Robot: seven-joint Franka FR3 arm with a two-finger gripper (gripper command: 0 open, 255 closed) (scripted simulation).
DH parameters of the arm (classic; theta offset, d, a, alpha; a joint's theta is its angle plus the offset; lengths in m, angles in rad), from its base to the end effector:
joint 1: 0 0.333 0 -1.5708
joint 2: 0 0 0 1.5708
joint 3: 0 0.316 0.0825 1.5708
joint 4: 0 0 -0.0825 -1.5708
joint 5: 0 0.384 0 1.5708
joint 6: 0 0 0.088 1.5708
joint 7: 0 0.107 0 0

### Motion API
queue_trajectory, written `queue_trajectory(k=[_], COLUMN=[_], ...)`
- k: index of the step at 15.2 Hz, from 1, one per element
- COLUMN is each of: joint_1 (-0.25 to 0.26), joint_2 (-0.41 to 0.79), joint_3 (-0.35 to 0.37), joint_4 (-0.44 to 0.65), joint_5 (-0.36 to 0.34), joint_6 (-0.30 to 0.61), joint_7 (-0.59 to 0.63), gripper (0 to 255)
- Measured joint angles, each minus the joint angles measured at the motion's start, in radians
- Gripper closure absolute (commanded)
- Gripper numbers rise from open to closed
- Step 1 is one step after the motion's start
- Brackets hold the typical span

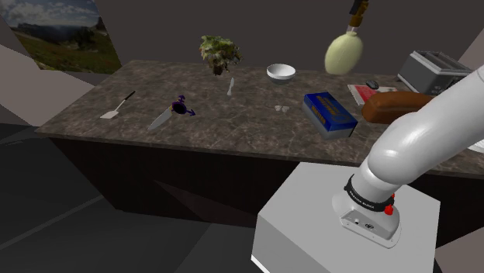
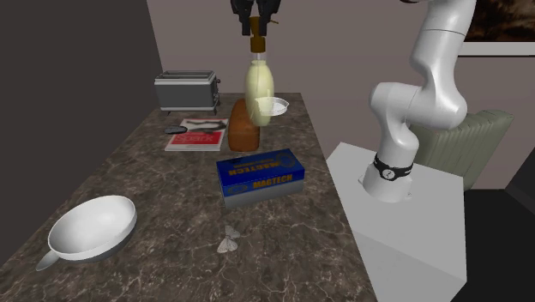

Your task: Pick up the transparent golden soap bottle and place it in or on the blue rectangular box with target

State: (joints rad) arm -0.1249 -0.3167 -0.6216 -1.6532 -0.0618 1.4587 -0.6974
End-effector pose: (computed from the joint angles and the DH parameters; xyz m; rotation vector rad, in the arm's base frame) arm 0.2928 -0.3582 0.7005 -3.0850 0.0618 -0.1980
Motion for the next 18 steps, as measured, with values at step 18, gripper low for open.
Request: queue_trajectory(k=[18], joint_1=[-0.037], joint_2=[-0.079], joint_3=[-0.024], joint_4=[-0.239], joint_5=[-0.049], joint_6=[0.17], joint_7=[-0.037], gripper=[255])
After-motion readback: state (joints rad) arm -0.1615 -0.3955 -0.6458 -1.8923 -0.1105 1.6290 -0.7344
